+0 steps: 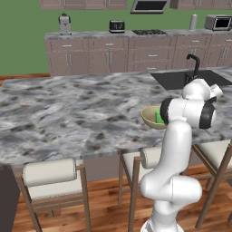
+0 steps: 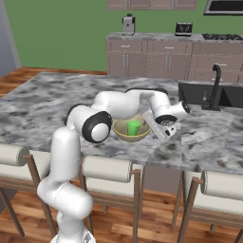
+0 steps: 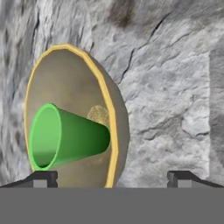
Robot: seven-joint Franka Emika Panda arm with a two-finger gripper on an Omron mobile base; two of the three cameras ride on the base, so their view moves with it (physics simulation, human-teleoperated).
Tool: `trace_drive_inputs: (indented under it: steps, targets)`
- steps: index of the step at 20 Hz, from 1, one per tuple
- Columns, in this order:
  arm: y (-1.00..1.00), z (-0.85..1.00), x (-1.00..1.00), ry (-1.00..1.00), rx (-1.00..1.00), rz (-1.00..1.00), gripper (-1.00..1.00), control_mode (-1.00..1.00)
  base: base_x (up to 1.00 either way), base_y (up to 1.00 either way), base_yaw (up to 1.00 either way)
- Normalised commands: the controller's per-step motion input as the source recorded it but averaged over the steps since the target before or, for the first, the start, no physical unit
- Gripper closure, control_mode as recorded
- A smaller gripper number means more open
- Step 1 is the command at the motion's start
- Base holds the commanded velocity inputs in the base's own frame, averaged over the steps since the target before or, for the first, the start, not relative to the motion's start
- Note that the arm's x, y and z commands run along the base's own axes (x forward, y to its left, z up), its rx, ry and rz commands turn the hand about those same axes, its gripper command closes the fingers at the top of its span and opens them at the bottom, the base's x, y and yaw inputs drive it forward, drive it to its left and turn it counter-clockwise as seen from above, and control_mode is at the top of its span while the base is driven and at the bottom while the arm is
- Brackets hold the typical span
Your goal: Place the cup inside the bowl on the dining table and move the bowl to any counter.
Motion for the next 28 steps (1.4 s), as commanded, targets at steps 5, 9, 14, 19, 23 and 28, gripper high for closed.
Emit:
trace_drive_inputs:
  steps: [5, 9, 14, 19, 23, 28]
  targets:
    - [0.09, -0.15, 0.06, 0.0, 0.0, 0.0, -1.0, -1.0, 0.0, 0.0, 0.0]
    - [0.1, -0.04, 0.14, 0.0, 0.0, 0.0, -1.0, -1.0, 0.0, 0.0, 0.0]
    - [0.09, -0.1, 0.21, 0.0, 0.0, 0.0, -1.0, -1.0, 0.0, 0.0, 0.0]
    - [0.0, -0.14, 0.18, 0.0, 0.0, 0.0, -1.0, -1.0, 0.0, 0.0, 0.0]
    - [0.0, -0.13, 0.08, 0.0, 0.0, 0.0, -1.0, -1.0, 0.0, 0.0, 0.0]
    - [0.0, -0.04, 0.03, 0.0, 0.0, 0.0, -1.0, -1.0, 0.0, 0.0, 0.0]
